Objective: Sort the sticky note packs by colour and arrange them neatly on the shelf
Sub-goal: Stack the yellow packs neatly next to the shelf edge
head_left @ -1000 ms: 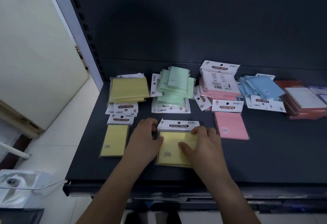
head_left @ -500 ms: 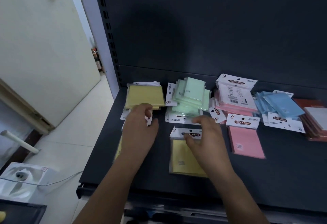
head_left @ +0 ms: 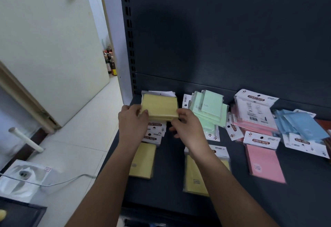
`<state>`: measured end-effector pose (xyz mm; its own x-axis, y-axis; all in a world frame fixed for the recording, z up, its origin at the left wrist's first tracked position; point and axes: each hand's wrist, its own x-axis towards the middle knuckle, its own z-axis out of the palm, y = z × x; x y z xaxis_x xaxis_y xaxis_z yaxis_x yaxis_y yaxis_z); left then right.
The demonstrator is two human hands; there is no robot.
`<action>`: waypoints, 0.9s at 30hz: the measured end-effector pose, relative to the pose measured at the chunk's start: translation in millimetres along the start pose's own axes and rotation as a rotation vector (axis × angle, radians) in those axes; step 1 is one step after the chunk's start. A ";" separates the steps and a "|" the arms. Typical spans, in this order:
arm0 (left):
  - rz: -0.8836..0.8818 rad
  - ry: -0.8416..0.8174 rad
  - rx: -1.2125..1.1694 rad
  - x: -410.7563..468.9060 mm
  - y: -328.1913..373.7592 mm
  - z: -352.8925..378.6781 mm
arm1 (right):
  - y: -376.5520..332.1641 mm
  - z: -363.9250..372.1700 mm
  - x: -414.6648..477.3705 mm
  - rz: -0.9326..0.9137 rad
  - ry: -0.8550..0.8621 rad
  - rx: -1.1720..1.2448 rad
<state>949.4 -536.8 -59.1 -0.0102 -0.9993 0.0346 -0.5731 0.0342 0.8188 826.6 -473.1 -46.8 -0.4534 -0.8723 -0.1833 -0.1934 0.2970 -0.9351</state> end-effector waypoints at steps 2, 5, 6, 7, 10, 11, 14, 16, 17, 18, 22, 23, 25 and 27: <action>-0.064 -0.017 -0.189 -3.7 3.4 -6.2 | 0.4 -0.9 -4.3 -0.068 0.051 -0.021; -0.171 -0.090 -0.509 -12.4 12.1 -17.5 | 1.1 -3.9 -13.2 -0.171 0.134 0.028; -0.169 -0.119 -0.592 -15.5 14.4 -21.0 | 0.7 -5.4 -16.9 -0.188 0.150 0.100; -0.145 -0.155 -0.664 -18.5 15.8 -24.4 | 0.0 -7.1 -20.4 -0.188 0.156 0.195; 0.017 -0.311 -0.753 -28.3 16.1 -30.1 | -0.4 -16.3 -27.2 -0.160 0.176 0.470; 0.043 -0.358 -0.737 -31.3 16.8 -30.0 | 0.8 -20.0 -27.4 -0.158 0.188 0.488; -0.018 -0.380 -0.605 -37.1 18.6 -22.6 | 5.2 -26.4 -24.7 -0.117 0.128 0.379; -0.059 -0.358 -0.589 -41.5 18.1 -17.0 | 8.2 -25.8 -25.9 -0.076 0.074 0.308; -0.078 -0.331 -0.618 -43.7 17.5 -14.5 | 9.8 -25.8 -27.7 -0.062 0.061 0.298; -0.090 -0.283 -0.639 -46.3 16.3 -11.9 | 11.3 -26.2 -30.5 -0.045 0.049 0.306; -0.144 -0.123 -0.700 -54.3 10.8 -4.9 | 19.5 -28.6 -39.8 0.028 0.015 0.406; -0.156 -0.101 -0.722 -55.7 10.2 -4.3 | 21.5 -28.5 -40.0 0.043 0.025 0.422; -0.163 -0.098 -0.772 -58.4 10.4 -7.0 | 23.3 -28.4 -39.3 0.057 0.051 0.421; -0.136 -0.140 -0.812 -61.8 11.2 -12.4 | 22.9 -29.9 -38.9 0.057 0.079 0.467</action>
<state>953.8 -474.5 -44.9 -0.1160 -0.9857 -0.1220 0.1919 -0.1428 0.9710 813.8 -420.7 -52.0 -0.5205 -0.8218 -0.2317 0.2369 0.1217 -0.9639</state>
